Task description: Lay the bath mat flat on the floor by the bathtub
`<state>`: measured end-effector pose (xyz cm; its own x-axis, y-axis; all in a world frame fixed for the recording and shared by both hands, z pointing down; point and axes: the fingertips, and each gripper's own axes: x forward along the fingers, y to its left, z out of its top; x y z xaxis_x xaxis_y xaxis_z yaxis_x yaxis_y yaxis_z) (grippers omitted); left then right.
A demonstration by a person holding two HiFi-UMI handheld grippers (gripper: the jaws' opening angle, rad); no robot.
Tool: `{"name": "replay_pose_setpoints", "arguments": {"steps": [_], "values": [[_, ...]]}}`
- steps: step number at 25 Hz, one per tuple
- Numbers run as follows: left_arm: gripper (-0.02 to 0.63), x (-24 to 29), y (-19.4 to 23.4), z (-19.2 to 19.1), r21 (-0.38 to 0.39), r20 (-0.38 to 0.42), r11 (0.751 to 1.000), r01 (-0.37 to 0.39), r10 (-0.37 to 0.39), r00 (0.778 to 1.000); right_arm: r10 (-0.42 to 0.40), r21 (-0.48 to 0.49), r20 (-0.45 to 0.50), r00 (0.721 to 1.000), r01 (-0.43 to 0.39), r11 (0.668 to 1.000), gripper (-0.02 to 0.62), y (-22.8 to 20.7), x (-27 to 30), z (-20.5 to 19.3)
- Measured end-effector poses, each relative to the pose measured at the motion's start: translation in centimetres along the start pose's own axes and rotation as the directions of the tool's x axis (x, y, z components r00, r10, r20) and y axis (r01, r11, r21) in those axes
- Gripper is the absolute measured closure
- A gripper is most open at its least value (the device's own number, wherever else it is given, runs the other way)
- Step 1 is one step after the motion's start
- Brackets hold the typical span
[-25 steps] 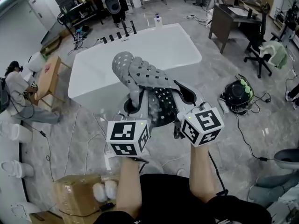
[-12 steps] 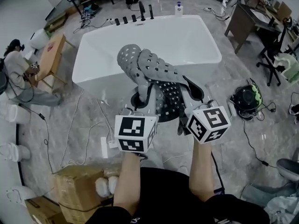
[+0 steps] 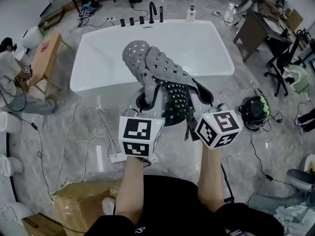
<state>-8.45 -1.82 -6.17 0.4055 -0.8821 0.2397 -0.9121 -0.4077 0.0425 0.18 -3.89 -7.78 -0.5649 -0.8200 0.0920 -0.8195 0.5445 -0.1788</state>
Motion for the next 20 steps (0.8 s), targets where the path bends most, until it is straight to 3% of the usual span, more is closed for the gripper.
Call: {"name": "replay_pose_setpoints", "arguments": {"steps": [9,15,20], "values": [[0.578,2.2,4.1,-1.0,-0.075,0.012,0.994,0.076,-0.076,0.997,-0.088,-0.113,-0.066,0.994,0.08,0.99,0.572,1.1,3.9,-0.9],[0.578,3.4,3.7,-2.3,-0.097,-0.018,0.987,0.129,-0.131,0.991,-0.143,-0.095,-0.094,0.985,0.134,0.986,0.572,-0.4,3.9,-1.6],[0.578,4.2,3.7,-2.9,-0.091,-0.056,0.989,0.12,-0.125,0.991,-0.141,-0.095,-0.105,0.984,0.132,0.987,0.572,-1.0,4.1,-2.0]]}}
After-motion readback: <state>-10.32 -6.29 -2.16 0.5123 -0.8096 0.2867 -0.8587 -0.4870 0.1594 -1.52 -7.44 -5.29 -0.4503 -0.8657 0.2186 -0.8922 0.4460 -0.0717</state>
